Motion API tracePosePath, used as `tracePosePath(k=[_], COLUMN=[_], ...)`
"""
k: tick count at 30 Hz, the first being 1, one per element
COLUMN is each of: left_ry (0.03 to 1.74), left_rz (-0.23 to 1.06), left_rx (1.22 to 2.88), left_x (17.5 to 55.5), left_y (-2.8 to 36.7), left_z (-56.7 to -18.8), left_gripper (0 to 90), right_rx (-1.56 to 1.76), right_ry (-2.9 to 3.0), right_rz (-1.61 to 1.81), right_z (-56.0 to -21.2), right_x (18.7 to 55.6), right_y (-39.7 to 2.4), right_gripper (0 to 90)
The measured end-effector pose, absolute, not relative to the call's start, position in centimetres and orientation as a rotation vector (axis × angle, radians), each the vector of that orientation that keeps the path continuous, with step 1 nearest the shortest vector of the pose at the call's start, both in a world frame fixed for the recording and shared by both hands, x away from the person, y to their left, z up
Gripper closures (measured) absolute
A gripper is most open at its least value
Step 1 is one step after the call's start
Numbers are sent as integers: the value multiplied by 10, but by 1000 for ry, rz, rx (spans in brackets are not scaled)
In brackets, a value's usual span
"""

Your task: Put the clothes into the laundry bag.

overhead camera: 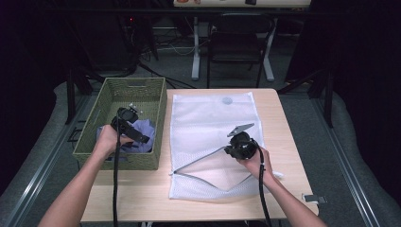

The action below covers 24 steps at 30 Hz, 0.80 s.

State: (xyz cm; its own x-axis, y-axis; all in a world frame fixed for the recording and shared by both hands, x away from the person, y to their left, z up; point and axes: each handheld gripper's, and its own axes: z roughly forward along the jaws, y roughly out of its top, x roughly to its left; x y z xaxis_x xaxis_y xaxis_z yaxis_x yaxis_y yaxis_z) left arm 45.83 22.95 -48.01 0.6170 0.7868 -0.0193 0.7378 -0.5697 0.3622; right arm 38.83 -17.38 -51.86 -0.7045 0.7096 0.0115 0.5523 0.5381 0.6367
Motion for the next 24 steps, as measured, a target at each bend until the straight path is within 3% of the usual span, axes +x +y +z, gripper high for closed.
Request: tracePosePath(k=[20,24], left_ry=[1216,1209], left_rz=[57,47], left_rx=[2716,2761], left_x=[479,480], left_y=[223,220], left_z=[-508,-510], left_gripper=[80,225], right_rx=[1060,1055], right_ry=[2531,2529], right_rz=[895,896], right_z=[-519,-518], right_x=[388,388], right_y=[-173,-173], right_gripper=[877,876])
